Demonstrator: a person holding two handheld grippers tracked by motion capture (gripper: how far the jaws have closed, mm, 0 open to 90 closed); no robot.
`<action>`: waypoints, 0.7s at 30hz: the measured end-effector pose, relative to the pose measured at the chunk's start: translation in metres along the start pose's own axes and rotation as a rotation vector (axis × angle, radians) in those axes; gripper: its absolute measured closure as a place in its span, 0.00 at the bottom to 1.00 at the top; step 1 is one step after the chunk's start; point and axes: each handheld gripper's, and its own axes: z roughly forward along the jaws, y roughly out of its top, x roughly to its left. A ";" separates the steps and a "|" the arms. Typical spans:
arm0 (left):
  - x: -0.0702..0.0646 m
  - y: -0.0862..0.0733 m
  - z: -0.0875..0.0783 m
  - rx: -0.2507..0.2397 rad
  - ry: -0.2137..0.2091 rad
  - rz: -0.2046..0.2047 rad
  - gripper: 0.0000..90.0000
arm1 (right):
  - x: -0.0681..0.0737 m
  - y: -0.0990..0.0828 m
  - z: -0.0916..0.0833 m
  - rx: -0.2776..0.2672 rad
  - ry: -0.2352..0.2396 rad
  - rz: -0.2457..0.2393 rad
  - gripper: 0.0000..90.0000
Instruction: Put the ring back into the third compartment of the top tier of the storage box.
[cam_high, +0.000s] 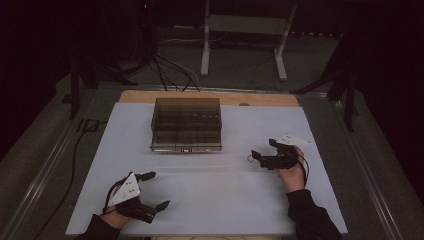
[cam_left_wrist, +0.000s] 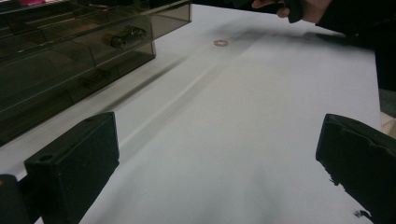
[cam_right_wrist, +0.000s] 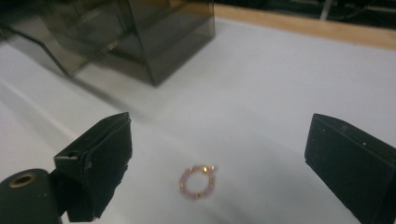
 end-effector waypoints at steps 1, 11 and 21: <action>0.000 0.000 0.000 0.001 0.001 0.001 0.01 | 0.001 0.000 0.002 0.026 -0.004 -0.003 0.08; 0.000 0.000 0.000 0.002 -0.001 0.001 0.01 | 0.007 -0.005 0.015 0.122 -0.041 -0.024 0.09; -0.001 0.000 0.000 0.005 0.000 0.005 0.01 | 0.011 -0.005 0.021 0.170 -0.115 0.018 0.28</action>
